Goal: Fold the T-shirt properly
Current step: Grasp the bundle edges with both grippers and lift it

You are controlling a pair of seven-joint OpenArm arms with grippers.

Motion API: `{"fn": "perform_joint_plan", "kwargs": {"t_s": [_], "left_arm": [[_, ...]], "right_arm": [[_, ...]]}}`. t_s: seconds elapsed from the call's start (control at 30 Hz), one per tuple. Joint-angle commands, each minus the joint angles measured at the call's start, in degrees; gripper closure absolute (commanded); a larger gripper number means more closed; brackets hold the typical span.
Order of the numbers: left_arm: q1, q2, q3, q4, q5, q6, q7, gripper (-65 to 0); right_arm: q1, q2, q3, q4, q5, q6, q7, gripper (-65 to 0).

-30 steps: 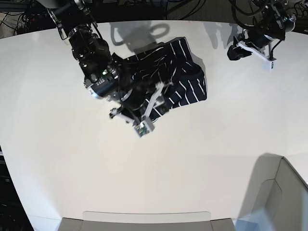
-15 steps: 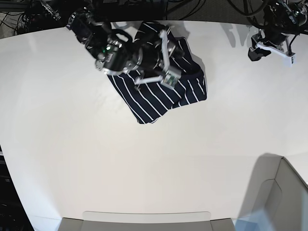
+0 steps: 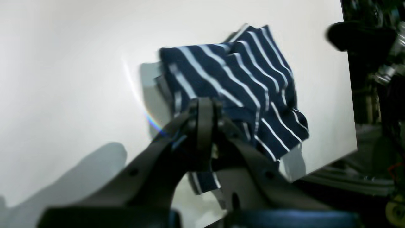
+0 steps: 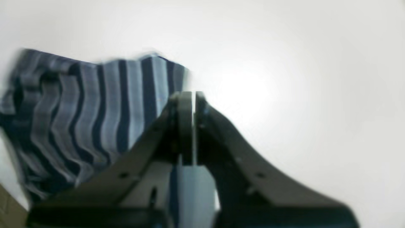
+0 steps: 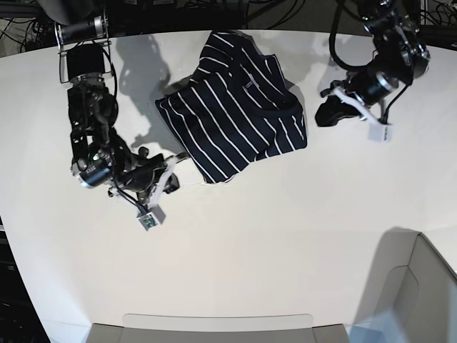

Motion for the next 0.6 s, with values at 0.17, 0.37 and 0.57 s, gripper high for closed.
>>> {"fn": "perform_joint_plan", "kwargs": {"t_s": [0.17, 0.37, 0.57], "left_arm": [[-0.5, -8.3, 22.2, 0.8, -1.0, 0.6, -1.6, 0.0], [-4.1, -10.4, 36.9, -3.0, 11.7, 1.4, -3.1, 0.0], [-7.5, -7.1, 37.8, -9.9, 19.8, 11.1, -0.2, 0.0]], "right_arm": [[0.2, 4.4, -0.2, -4.2, 0.5, 1.0, 0.7, 0.0], [-3.1, 6.8, -5.7, -3.8, 0.6, 1.0, 0.6, 0.0], [-7.7, 8.4, -12.9, 0.2, 0.7, 1.0, 0.5, 0.0]]}}
